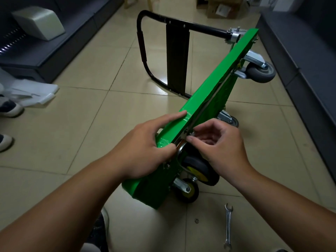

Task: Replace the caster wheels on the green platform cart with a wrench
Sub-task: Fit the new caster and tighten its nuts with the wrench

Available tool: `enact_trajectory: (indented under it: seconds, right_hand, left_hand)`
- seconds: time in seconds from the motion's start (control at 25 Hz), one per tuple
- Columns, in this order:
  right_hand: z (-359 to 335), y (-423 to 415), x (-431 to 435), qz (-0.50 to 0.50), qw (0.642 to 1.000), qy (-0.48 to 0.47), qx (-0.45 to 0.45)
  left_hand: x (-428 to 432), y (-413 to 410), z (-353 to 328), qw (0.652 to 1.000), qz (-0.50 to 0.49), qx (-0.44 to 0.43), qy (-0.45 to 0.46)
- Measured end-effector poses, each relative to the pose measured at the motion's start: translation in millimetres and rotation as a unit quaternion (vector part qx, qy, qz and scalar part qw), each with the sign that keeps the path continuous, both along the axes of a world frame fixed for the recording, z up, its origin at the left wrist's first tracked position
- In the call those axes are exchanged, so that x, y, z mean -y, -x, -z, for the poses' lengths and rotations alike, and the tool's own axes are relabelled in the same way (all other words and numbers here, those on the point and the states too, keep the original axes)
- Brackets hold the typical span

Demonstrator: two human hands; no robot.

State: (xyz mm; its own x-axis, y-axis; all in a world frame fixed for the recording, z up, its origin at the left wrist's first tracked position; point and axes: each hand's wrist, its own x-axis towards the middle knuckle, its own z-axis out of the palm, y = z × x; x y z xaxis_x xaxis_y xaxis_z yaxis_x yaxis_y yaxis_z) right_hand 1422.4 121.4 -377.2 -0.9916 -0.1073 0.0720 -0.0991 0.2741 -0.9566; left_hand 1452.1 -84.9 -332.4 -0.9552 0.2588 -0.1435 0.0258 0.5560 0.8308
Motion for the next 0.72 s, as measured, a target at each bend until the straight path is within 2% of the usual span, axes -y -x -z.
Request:
enact_trajectory:
  seconds: [0.24,0.72]
  right_hand:
    - [1.8,-1.2,2.6,0.002,1.000,-0.003,-0.026]
    - [8.4,2.4,6.6,0.011,1.000,-0.006,-0.012]
  left_hand:
    - [-1.9,-1.0,1.7,1.000,-0.011,-0.008,0.006]
    - [-2.6,3.0,1.3,1.000,-0.013,0.008,0.007]
